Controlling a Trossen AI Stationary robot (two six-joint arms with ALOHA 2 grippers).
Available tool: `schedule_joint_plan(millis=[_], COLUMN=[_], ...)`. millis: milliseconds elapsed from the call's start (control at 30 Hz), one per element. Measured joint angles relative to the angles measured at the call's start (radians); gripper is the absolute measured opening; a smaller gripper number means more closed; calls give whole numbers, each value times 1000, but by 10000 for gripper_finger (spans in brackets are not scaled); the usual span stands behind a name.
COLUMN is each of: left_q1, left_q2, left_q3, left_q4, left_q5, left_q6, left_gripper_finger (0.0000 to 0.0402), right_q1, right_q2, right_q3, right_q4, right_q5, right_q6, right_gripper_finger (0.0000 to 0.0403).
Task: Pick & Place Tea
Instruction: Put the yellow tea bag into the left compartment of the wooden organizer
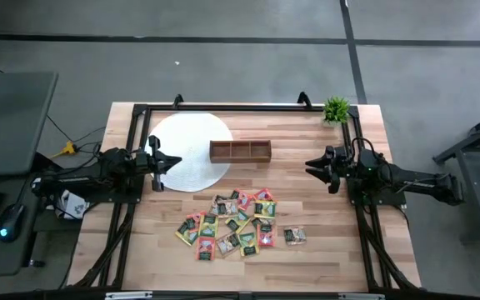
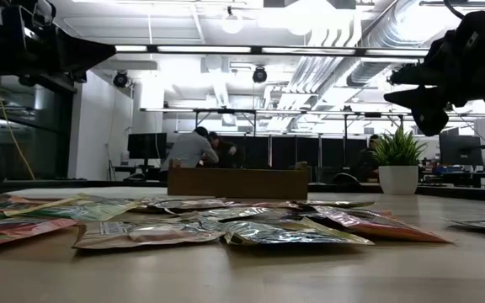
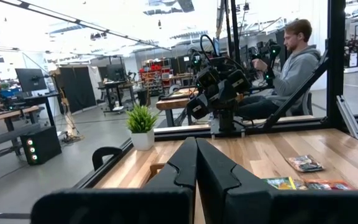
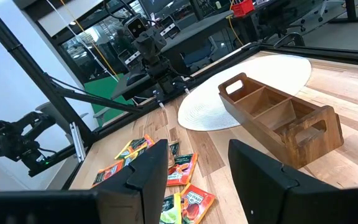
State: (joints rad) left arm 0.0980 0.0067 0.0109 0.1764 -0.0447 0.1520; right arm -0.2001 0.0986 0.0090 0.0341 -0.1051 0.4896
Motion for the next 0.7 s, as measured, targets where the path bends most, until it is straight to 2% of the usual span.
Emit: schedule_joint_plan(millis=[200,300,400,600,700], left_q1=[0,0,0,0,0], left_q2=[0,0,0,52,117], left_q3=[0,0,10,113,175], left_q4=[0,0,-2,-105,-175], left_q5=[-5,-54,-61,55,89], left_q6=[0,0,0,58,78], left_gripper_finger=[0,0,0,0,0], right_q1=[0,0,0,0,0], right_q2=[0,0,0,0,0], right_q3=[0,0,0,0,0], right_q4=[0,0,0,0,0], right_q5=[0,0,0,0,0], right_q6=[0,0,0,0,0], right_gripper_finger=[165,165,165,165,165])
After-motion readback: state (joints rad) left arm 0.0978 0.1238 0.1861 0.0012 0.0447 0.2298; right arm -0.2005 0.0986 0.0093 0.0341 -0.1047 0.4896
